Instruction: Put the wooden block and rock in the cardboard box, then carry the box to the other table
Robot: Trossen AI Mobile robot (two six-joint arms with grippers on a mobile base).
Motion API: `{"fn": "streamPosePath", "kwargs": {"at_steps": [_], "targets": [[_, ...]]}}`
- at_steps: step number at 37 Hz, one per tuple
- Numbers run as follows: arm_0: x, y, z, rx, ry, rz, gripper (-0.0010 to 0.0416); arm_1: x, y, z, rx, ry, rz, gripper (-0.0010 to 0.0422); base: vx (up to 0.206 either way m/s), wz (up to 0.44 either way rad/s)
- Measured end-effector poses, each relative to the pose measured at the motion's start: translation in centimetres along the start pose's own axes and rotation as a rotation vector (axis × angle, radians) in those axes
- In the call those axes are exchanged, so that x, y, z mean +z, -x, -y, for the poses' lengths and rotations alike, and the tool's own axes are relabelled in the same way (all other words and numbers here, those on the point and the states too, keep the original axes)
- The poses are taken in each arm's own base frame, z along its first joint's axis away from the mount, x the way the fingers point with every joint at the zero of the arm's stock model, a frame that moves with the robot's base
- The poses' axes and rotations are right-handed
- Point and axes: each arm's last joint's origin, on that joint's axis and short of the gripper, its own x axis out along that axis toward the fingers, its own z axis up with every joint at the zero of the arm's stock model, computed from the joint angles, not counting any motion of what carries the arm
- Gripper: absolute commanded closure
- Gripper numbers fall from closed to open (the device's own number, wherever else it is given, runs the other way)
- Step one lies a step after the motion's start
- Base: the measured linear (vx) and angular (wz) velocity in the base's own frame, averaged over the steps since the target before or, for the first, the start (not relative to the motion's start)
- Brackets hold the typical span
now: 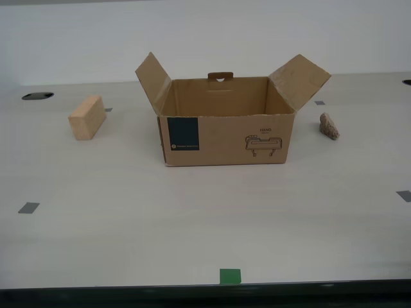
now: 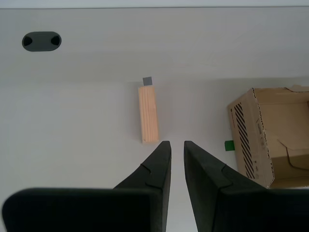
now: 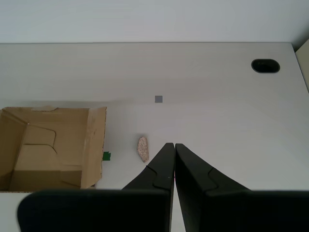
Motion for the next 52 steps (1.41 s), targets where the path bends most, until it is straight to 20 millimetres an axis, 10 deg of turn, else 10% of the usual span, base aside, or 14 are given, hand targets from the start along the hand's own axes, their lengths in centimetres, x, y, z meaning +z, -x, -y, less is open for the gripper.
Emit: {"fn": "streamPosePath", "kwargs": {"at_steps": [14,30,37,52], "targets": [[-0.38,0.00,0.01,-0.001,0.002,-0.040,0.0337,0.00,-0.02,0.04,-0.001,-0.051,0.001,0.0240,0.000,0.000],[-0.32,-0.01,0.02,-0.001,0.001,-0.033,-0.0008,-0.03,0.01,0.04,-0.001,-0.049,0.000,0.0008,0.000,0.000],[-0.31,-0.01,0.01,0.000,0.010,-0.032,0.0061,-0.01,0.04,0.03,0.003,-0.052,0.002,0.0046,0.000,0.000],[-0.31,-0.01,0.13,-0.051,0.034,-0.032,0.0023,-0.01,0.03,0.00,0.018,-0.058,0.002,0.0023,0.000,0.000]]}}
